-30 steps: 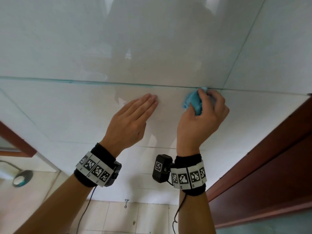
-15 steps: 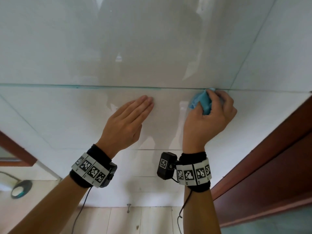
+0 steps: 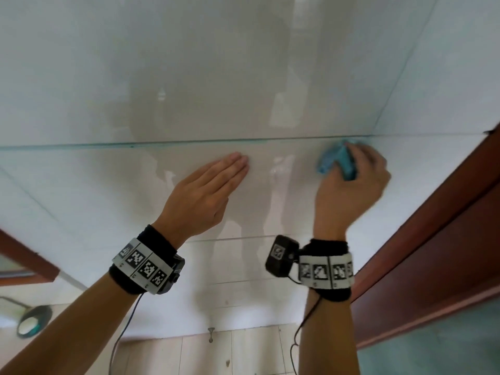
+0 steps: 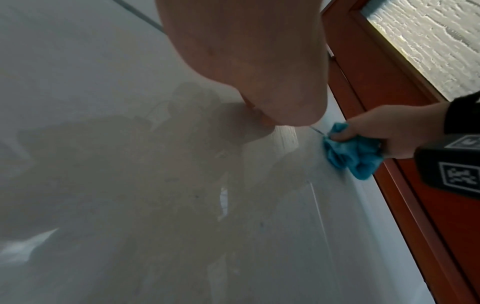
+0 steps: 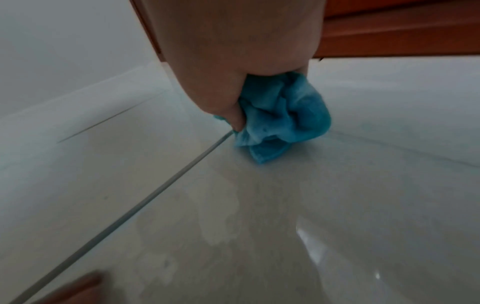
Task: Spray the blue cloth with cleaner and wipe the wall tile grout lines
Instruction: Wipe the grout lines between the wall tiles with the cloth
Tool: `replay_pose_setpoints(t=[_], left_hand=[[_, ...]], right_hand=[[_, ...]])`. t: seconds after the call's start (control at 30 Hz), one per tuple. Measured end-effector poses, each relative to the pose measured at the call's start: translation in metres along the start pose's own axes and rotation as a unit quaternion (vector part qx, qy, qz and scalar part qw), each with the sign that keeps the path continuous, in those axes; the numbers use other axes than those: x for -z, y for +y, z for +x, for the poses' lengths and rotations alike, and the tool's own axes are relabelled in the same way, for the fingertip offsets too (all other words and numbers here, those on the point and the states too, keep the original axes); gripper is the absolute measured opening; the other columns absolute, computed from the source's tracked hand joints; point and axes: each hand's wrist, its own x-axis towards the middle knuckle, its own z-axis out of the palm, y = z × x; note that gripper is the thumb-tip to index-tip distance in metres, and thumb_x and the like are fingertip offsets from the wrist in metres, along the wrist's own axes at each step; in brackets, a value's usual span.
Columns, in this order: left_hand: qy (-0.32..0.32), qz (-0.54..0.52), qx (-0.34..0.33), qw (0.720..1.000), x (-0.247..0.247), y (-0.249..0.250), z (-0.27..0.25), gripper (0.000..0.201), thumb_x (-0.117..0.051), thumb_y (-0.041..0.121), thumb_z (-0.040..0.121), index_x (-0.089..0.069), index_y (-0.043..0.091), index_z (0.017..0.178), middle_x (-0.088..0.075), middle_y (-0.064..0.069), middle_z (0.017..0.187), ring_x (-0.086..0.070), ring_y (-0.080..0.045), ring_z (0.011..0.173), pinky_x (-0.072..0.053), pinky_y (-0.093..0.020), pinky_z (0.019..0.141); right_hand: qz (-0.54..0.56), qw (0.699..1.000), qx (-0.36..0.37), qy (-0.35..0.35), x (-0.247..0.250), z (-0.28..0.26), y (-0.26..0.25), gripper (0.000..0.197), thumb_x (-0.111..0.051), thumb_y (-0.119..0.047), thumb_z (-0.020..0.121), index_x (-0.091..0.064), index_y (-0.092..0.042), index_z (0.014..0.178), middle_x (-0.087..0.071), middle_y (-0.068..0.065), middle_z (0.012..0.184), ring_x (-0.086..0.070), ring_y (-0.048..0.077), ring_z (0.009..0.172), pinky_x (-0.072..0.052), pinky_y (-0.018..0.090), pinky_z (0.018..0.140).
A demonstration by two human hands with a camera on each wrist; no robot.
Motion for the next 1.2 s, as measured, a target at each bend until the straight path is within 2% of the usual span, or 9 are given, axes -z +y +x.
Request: replay_pose_setpoints(t=[0.17,0.3,0.4,0.5,0.63,0.77,1.0,1.1,1.2], left_hand=[[-0.008,0.001,0.017,1.0,0.013,-0.011,-0.016,0.057,-0.043,-0.004,0.095,-0.049,0.0,0.151,-0.045,-0.012,0.16,-0.042,-0.026,0.15,-0.041,-0.044,0.119],[-0.007,0.014,0.032,0.999,0.024,-0.023,-0.033,0.058,-0.047,-0.004,0.093,-0.049,0.001,0.151,-0.044,-0.012,0.16,-0.041,-0.025,0.15,-0.04,-0.044,0.12],[-0.008,0.024,0.06,0.998,0.035,-0.03,-0.049,0.058,-0.044,-0.004,0.093,-0.049,0.002,0.151,-0.044,-0.011,0.16,-0.041,-0.024,0.15,-0.042,-0.044,0.118],[-0.004,0.031,0.084,0.996,0.046,-0.035,-0.066,0.058,-0.043,-0.004,0.094,-0.05,0.002,0.151,-0.045,-0.011,0.16,-0.042,-0.024,0.15,-0.042,-0.042,0.119],[-0.004,0.043,0.097,0.994,0.054,-0.045,-0.086,0.057,-0.045,-0.004,0.094,-0.05,0.002,0.151,-0.045,-0.011,0.16,-0.042,-0.024,0.15,-0.04,-0.041,0.12],[-0.004,0.037,0.093,0.995,0.055,-0.054,-0.094,0.059,-0.046,-0.006,0.093,-0.05,0.002,0.151,-0.046,-0.01,0.16,-0.042,-0.024,0.15,-0.042,-0.042,0.118],[-0.016,0.028,0.1,0.995,0.061,-0.064,-0.107,0.059,-0.039,-0.002,0.095,-0.047,0.003,0.153,-0.043,-0.01,0.162,-0.039,-0.024,0.151,-0.039,-0.046,0.12],[-0.033,0.027,0.087,0.995,0.061,-0.071,-0.114,0.062,-0.044,-0.002,0.093,-0.044,0.003,0.155,-0.039,-0.011,0.164,-0.035,-0.024,0.153,-0.034,-0.045,0.124],[-0.027,0.019,0.074,0.997,0.065,-0.076,-0.118,0.062,-0.046,-0.002,0.092,-0.045,0.002,0.154,-0.04,-0.012,0.163,-0.037,-0.026,0.153,-0.036,-0.046,0.123]], right_hand=[[0.022,0.998,0.034,-0.037,-0.035,-0.049,-0.042,0.042,-0.061,-0.003,0.074,-0.078,-0.008,0.111,-0.068,0.009,0.125,-0.056,0.032,0.113,-0.049,0.033,0.093],[0.014,0.987,0.101,-0.123,-0.051,-0.083,-0.073,0.047,-0.058,-0.003,0.069,-0.079,-0.012,0.11,-0.068,0.005,0.125,-0.052,0.026,0.116,-0.043,0.022,0.095],[0.017,0.994,0.053,-0.091,-0.039,-0.065,-0.057,0.044,-0.064,0.002,0.073,-0.079,-0.011,0.112,-0.068,0.005,0.126,-0.054,0.028,0.116,-0.047,0.022,0.093],[0.011,0.999,0.006,-0.033,-0.036,-0.055,-0.054,0.039,-0.065,0.003,0.078,-0.078,-0.009,0.112,-0.069,0.003,0.124,-0.055,0.028,0.112,-0.039,0.009,0.091],[0.031,0.997,0.035,-0.069,-0.06,-0.092,-0.087,0.04,-0.058,-0.008,0.077,-0.079,-0.01,0.111,-0.068,0.005,0.126,-0.054,0.03,0.114,-0.046,0.021,0.089],[0.018,0.983,0.083,-0.161,-0.065,-0.113,-0.099,0.044,-0.065,-0.001,0.074,-0.079,-0.014,0.114,-0.066,0.002,0.127,-0.052,0.025,0.118,-0.032,0.001,0.095],[0.007,0.999,0.015,-0.033,-0.069,-0.107,-0.097,0.038,-0.064,-0.002,0.078,-0.079,-0.009,0.112,-0.069,0.004,0.125,-0.057,0.027,0.117,-0.046,0.018,0.097],[0.004,0.994,0.072,-0.077,-0.085,-0.136,-0.118,0.04,-0.061,-0.003,0.076,-0.079,-0.009,0.111,-0.068,0.007,0.125,-0.056,0.028,0.117,-0.033,0.003,0.098],[-0.016,0.986,0.103,-0.127,-0.086,-0.145,-0.127,0.043,-0.061,-0.003,0.074,-0.079,-0.013,0.111,-0.068,0.004,0.124,-0.055,0.025,0.115,-0.03,-0.002,0.093]])
